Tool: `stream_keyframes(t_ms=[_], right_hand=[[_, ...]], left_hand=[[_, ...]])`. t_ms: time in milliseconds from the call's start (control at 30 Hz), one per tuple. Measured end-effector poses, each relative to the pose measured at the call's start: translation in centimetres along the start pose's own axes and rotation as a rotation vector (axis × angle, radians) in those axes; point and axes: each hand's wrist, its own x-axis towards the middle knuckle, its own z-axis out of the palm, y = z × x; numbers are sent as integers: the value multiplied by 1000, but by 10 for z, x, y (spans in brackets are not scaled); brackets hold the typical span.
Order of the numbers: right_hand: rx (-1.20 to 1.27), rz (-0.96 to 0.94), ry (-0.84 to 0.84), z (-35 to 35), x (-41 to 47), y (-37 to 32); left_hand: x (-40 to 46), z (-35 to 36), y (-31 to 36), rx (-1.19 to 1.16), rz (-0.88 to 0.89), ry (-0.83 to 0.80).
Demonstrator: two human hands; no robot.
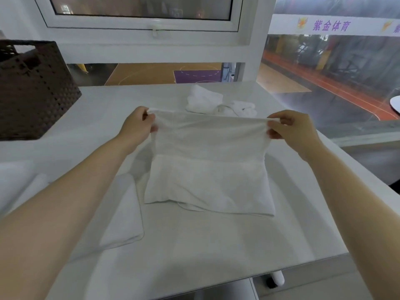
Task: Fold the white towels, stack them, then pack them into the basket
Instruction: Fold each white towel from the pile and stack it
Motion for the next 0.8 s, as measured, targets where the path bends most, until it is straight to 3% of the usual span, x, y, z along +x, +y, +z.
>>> stream_keyframes(t_ms=[133, 233, 400, 533, 633, 800], right_hand=[[9, 22, 1, -9, -42, 0], [-5, 57, -51, -12, -83, 14], [-78, 42, -229, -6, -146, 55], [-211, -51, -267, 5, -169, 67], [-327, -162, -291, 5, -171, 74], [-470, -249, -282, 4, -176, 77]], left_hand=[[-39, -9, -6, 5, 101, -50], [-80, -25, -19, 271, 269, -124], [-130, -43, -46, 611, 310, -358], [-134, -41, -60, 882, 436, -478], [-133, -34, -67, 1034, 503, -502], [-136, -29, -75, 1085, 626, -477]])
